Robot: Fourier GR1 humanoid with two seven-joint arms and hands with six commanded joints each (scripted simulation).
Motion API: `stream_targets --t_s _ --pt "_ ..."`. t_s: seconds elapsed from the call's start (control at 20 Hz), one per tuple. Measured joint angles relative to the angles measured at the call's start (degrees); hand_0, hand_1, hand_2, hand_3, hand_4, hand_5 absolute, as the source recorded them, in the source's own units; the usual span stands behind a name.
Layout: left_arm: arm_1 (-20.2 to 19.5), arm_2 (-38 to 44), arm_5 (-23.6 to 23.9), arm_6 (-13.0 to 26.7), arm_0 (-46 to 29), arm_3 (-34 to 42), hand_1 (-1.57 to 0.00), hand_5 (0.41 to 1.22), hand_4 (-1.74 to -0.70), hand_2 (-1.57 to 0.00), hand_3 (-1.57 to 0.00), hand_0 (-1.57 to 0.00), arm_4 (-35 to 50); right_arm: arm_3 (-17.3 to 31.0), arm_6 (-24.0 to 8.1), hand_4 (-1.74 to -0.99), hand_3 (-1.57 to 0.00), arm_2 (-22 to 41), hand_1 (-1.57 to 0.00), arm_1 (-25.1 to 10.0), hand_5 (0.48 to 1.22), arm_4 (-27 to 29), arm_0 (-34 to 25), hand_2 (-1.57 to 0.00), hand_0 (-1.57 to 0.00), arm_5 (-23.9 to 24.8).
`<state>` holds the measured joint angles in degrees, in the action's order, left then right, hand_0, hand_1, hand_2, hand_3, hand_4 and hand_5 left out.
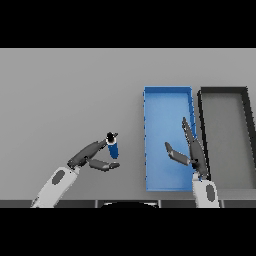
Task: Pick up the blue pipe and place it into the blue bin.
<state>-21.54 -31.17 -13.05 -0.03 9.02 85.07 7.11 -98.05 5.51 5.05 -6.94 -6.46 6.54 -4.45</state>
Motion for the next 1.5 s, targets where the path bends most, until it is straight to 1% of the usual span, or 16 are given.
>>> stream_targets --t_s 0.1,0.15,0.3,0.35,0.4,0.45,0.5,0.6,0.7,0.8,0.85,0.95,1.0,1.15,1.3,1.5 --pt "1.73 -0.45 0.84 -0.84 2.09 -3.14 0.0 0.442 -1.08 0.0 0.0 0.0 -2.21 0.03 -0.28 -1.265 0.0 0.16 0.0 -0.04 0.597 -0.65 0.23 0.0 0.0 0.28" --pt "2.17 -0.85 1.36 -2.92 1.95 -3.44 0.0 0.445 -1.07 0.0 0.0 0.0 -3.22 -0.05 -0.28 -1.267 0.0 -0.54 0.0 -0.61 0.598 0.14 0.17 0.0 0.0 -0.01" --pt "5.33 -1.09 0.77 -4.92 3.31 -6.09 0.0 0.507 -1.11 -0.02 -0.02 0.0 -2.49 -0.33 -0.48 -1.267 0.0 -0.49 0.0 -0.53 0.6 0.49 0.0 0.0 0.0 -0.27" --pt "6.76 -0.95 0.9 -5.22 3.83 -6.47 -0.03 0.55 -1.14 -0.11 -0.1 0.0 -1.83 -0.02 -0.04 -1.266 0.0 -0.57 0.0 -0.53 0.601 0.31 0.34 0.0 0.0 -0.18" --pt "7.19 -0.46 1.08 -5.94 3.55 -6.52 -0.16 0.607 -1.21 -0.29 -0.26 -0.02 -1.06 0.18 0.5 -1.261 0.0 -0.32 0.0 -0.49 0.6 0.31 1.12 0.0 0.0 -0.59" --pt "8.51 0.23 1.15 -5.23 4.12 -8.49 -0.35 0.73 -1.25 -0.48 -0.52 -0.19 -0.16 -0.1 0.07 -1.26 0.0 -0.2 0.0 -0.28 0.6 0.21 1.23 0.0 0.0 -0.4" --pt "9.39 1.06 0.85 -5.0 4.61 -9.35 -0.59 0.828 -1.35 -0.7 -0.72 -0.44 1.33 0.01 -0.28 -1.259 0.0 -0.41 0.0 -0.51 0.602 0.37 0.5 0.0 0.0 -0.45" --pt "10.79 1.26 1.81 -5.65 4.49 -10.17 -0.94 0.969 -1.48 -1.01 -1.0 -0.85 1.52 0.13 -0.22 -1.261 0.0 0.02 0.0 -0.26 0.609 -0.25 0.34 0.0 0.0 -0.25" --pt "11.86 0.77 2.81 -6.43 3.07 -9.26 -1.17 1.06 -1.57 -1.21 -1.16 -1.11 1.58 0.2 -0.16 -1.259 0.0 -0.36 0.0 -0.39 0.614 0.12 0.1 0.0 0.0 -0.23" --pt "11.34 -0.01 4.16 -8.26 3.24 -9.28 -1.31 1.118 -1.63 -1.34 -1.27 -1.28 0.03 0.74 -0.26 -1.258 0.0 -0.15 0.0 0.13 0.615 -0.21 0.04 0.0 0.0 0.1" --pt "10.53 -0.27 4.64 -9.13 2.7 -8.48 -1.37 1.139 -1.65 -1.39 -1.31 -1.33 -0.49 0.16 0.51 -1.255 0.0 -0.46 0.0 -0.56 0.616 -0.06 0.23 0.0 0.0 -0.08" --pt "11.15 -0.92 5.51 -10.31 3.03 -7.68 -1.44 1.168 -1.68 -1.45 -1.37 -1.42 -1.11 0.77 -0.51 -1.25 0.0 -0.29 0.0 -0.63 0.622 -0.35 -1.08 0.0 0.0 -0.17" --pt "11.24 -1.32 5.43 -10.96 2.92 -6.69 -1.47 1.179 -1.69 -1.48 -1.39 -1.45 -0.97 0.83 0.66 -1.245 0.0 0.05 0.0 -0.33 0.621 -0.54 -0.42 0.0 0.0 -0.27" --pt "11.63 -1.48 6.08 -12.33 3.3 -2.72 -1.52 1.199 -1.71 -1.52 -1.43 -1.51 -0.14 0.84 0.07 -1.249 0.0 0.17 0.0 -0.34 0.629 -1.13 -0.25 0.0 0.0 0.07" --pt "11.53 -1.94 5.65 -10.74 4.53 1.29 -1.54 1.21 -1.72 -1.55 -1.44 -1.54 0.81 0.88 0.07 -1.221 0.0 -0.02 0.0 -0.61 0.631 -1.43 -0.02 0.0 0.0 0.26" --pt "11.16 -2.05 4.61 -5.53 7.42 4.32 -1.56 1.216 -1.72 -1.56 -1.45 -1.56 2.19 0.93 0.51 -1.215 0.0 -0.38 0.0 -0.93 0.639 -1.1 -0.46 0.0 0.0 0.06"
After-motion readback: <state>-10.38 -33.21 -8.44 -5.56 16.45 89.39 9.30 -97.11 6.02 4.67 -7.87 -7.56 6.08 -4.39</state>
